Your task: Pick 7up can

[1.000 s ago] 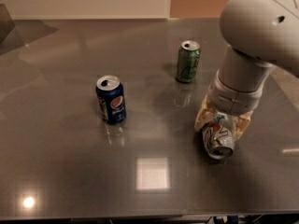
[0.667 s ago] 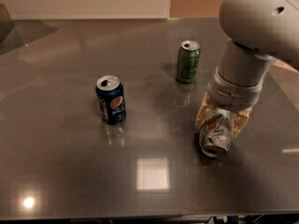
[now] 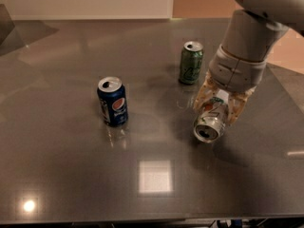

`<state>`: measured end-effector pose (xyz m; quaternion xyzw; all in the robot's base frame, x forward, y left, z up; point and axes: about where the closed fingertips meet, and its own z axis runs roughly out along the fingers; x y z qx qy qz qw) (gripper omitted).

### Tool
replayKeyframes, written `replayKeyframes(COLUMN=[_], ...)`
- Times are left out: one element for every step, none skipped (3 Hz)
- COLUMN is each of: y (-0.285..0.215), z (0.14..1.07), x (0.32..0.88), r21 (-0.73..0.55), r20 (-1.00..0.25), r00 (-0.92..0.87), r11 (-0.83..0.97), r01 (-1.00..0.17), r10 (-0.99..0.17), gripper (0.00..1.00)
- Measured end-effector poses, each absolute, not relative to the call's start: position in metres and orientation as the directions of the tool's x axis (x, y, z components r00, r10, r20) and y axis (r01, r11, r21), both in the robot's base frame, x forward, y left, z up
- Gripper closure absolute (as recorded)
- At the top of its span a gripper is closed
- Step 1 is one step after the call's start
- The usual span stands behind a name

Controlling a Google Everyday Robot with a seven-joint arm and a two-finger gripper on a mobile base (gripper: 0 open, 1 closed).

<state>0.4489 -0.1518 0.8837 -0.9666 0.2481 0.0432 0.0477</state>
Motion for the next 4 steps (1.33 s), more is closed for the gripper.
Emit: replayKeyframes(y=[-0.141, -0.135, -0.134, -0.134], z=[0.915, 0.933, 0.935, 0.935], x=[0.456, 0.461, 0.459, 0.459], r21=[-0.132, -0.154, -0.143, -0.142], r20=[-0.123, -0.125, -0.137, -0.139], r00=[0.821, 0.773, 0.728, 0.723], r11=[-0.81, -0.758, -0.714, -0.708], r01=[-0.571, -0.634, -0.686, -0.691], r10=[-0.558, -0.622, -0.672, -0.677], gripper=[1.0, 1.0, 1.0, 1.0])
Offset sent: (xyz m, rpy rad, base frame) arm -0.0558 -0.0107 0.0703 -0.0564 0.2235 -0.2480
